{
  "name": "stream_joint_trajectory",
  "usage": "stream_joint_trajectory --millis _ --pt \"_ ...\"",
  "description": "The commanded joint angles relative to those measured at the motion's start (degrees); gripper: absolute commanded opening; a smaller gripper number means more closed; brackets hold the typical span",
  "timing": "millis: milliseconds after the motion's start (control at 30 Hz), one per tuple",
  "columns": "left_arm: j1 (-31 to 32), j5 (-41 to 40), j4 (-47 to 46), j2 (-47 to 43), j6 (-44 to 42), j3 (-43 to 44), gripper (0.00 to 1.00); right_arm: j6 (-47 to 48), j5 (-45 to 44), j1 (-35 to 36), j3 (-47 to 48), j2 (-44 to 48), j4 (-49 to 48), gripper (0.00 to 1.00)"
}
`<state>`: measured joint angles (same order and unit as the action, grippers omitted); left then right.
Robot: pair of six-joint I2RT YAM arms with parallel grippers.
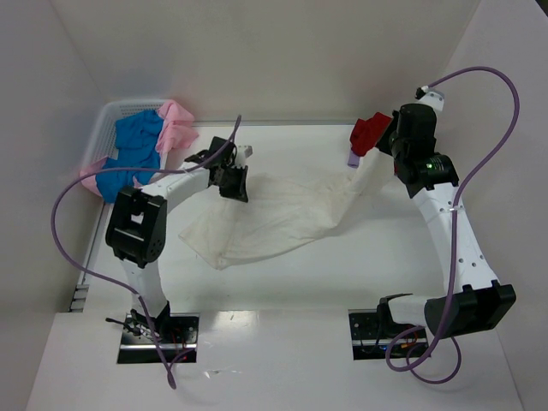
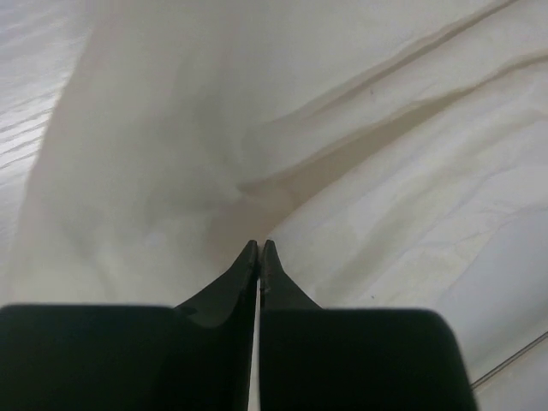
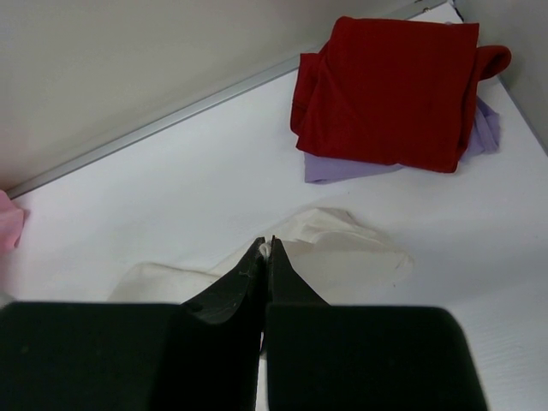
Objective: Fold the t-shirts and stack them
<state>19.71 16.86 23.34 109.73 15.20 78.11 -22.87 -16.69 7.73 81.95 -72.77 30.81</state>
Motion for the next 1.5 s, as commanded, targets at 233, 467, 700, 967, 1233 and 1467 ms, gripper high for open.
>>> stream_joint_trajectory --millis 233,467,700,967,1233,1467 --pt "-8.35 -13.88 9.68 -18.77 -4.47 30.98 0.00 -0.24 2.62 -0.43 12.27 -2.36 -2.77 0.00" --pt "-15.18 -19.44 16.02 -22.58 -6.39 47.98 0.00 -0.11 -0.44 -0.43 17.41 4.18 -1.80 0.00" --pt "-15.58 -22.66 18.49 -28.61 -6.85 50.12 0.00 0.81 -2.56 -0.43 28.49 5.36 0.31 0.00" --pt "-15.58 -21.34 16.70 -37.01 -3.65 41.98 0.00 2.57 -0.46 -0.43 46.54 -0.96 -0.30 0.00" --pt "-15.58 -21.34 15.06 -45.30 -2.02 34.35 0.00 4.16 1.22 -0.43 51.14 -1.58 -0.92 0.00" --pt "-15.58 -22.57 15.68 -46.63 -3.07 35.99 0.00 6.17 1.22 -0.43 49.88 1.39 -0.92 0.00"
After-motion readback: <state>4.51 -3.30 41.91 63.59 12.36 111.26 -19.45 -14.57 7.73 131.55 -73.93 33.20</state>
